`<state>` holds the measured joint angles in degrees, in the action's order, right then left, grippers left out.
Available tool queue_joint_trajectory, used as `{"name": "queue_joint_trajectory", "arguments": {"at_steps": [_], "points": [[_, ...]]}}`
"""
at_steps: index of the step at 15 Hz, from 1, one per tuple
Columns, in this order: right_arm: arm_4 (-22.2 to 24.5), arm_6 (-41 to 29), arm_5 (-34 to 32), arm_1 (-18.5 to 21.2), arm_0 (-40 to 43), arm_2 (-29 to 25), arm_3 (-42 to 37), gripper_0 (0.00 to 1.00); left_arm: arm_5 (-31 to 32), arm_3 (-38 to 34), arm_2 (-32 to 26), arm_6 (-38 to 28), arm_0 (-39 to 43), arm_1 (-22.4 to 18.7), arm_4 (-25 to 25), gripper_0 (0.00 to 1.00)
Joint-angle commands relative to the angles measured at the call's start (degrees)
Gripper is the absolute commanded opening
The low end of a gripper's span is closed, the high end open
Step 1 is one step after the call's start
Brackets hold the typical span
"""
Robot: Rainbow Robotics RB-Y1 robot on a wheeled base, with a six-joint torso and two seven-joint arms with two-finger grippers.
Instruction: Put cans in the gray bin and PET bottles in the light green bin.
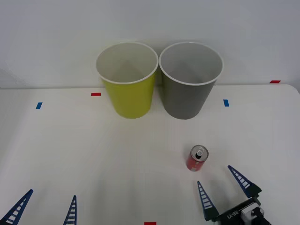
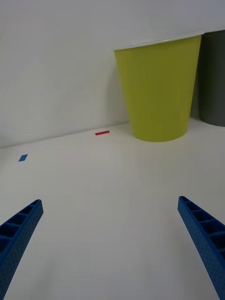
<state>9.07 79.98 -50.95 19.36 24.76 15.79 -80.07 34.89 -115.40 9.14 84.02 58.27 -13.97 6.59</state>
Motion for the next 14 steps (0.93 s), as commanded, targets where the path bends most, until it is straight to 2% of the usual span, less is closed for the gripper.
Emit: {"name": "queue_joint_trajectory", "arguments": {"at_steps": [1,6,14], "points": [[0.3,-0.2,0.6,-1.5,-1.1,-0.1,-0.5,1.00,0.0,0.0,0.0,0.0,0.0,0.0,0.0,1.00],[0.3,0.0,6.1,-0.8,-0.1,-0.2,-5.5,1.00,0.0,0.0,0.0,0.0,0.0,0.0,0.0,1.00],[0.5,-0.4,10.3,-1.5,-3.9,0.7,-5.5,1.00,0.0,0.0,0.0,0.0,0.0,0.0,0.0,1.00]]}}
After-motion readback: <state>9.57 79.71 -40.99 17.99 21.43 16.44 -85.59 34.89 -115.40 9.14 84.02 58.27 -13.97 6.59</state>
